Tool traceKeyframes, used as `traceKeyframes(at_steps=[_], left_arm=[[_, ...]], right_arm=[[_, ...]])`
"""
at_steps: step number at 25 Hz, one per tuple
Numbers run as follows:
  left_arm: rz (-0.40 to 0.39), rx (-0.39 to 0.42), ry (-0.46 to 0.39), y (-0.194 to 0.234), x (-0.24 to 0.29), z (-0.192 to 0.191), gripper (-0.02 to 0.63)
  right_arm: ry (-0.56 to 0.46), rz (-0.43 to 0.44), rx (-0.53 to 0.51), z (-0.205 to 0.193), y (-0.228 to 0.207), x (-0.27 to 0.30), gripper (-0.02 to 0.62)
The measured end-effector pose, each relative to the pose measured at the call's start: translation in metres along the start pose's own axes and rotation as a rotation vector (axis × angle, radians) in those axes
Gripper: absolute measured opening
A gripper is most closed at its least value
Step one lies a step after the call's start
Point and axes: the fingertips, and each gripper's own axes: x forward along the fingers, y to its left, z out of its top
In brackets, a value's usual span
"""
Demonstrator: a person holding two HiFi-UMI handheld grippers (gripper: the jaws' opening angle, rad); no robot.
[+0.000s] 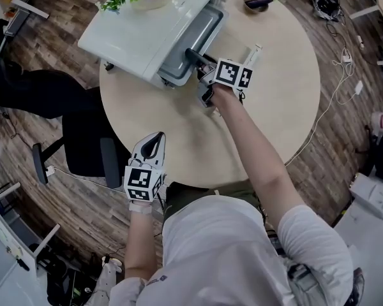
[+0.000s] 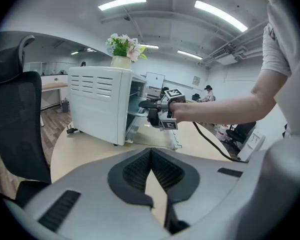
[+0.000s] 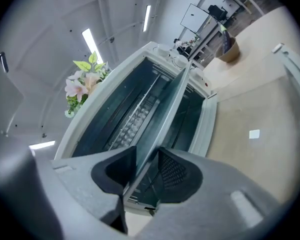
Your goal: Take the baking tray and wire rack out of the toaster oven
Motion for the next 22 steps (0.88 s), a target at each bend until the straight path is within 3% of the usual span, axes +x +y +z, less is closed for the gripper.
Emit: traceKeyframes(at_steps=[15, 22], left_arm=[[-0.06, 0.068, 0.032, -0.035, 0.01, 0.007, -0.003], [-0.081, 0.099, 0.033, -0.055, 0.014, 0.015, -0.003]], right_arm=[[-0.118, 0.066, 0.282, 0.007, -0.014, -0.063, 0.095], [-0.149, 0.072, 0.339, 0.01, -0.022, -0.094, 0.086]])
